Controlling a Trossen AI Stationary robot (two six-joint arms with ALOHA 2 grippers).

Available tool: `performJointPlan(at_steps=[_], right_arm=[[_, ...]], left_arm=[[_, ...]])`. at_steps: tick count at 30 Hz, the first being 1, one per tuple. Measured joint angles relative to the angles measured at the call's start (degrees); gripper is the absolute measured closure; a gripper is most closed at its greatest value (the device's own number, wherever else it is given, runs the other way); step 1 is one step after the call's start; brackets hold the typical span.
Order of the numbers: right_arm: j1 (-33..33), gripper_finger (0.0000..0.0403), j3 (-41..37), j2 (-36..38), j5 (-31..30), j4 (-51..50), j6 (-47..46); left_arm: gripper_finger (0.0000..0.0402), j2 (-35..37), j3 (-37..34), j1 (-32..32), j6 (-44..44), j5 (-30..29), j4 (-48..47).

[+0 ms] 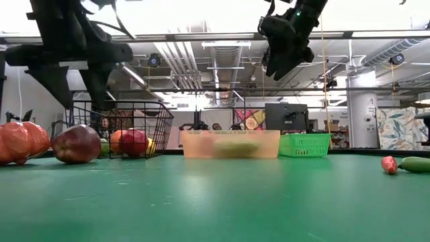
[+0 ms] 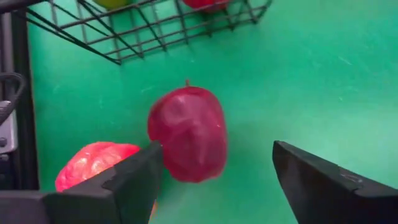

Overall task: Sort produce into baskets
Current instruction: Put the red apple into the black wire basket

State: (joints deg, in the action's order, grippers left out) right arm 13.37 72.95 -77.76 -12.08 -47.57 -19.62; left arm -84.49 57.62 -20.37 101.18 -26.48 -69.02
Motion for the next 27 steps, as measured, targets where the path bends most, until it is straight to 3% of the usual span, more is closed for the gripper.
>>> performJointPlan(at_steps=[27], right_arm=[[-0.13,0.0216,0.00,0.00,0.00,0.01,0.13]], left_arm=[[0.0112,0.00,-6.63,2.26,-0.15,-1.05,5.57]])
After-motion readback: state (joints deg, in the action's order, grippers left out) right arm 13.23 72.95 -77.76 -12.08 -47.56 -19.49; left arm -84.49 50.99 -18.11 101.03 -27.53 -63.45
